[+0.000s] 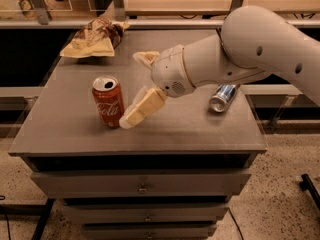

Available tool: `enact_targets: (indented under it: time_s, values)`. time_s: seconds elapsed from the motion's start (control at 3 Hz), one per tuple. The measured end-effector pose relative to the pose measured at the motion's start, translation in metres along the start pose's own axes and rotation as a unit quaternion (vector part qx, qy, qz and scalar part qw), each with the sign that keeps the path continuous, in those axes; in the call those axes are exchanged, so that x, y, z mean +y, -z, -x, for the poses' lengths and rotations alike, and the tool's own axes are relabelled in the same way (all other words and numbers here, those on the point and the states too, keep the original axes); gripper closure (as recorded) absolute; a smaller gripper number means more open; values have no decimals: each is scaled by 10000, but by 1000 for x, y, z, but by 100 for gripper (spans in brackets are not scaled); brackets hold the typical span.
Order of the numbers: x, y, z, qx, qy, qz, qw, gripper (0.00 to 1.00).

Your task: Knock coke can over

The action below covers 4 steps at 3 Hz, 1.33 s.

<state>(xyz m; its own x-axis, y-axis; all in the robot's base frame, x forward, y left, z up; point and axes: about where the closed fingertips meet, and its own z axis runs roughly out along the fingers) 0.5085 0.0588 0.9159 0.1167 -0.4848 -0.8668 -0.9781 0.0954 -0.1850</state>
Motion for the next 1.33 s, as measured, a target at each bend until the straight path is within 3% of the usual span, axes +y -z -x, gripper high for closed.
enact_targets:
  time_s: [0.67, 1.33]
  values:
    - [-1, -5, -3, -171, -142, -72, 9997, 0]
    - [-4, -40, -17, -663, -457, -200, 9966, 0]
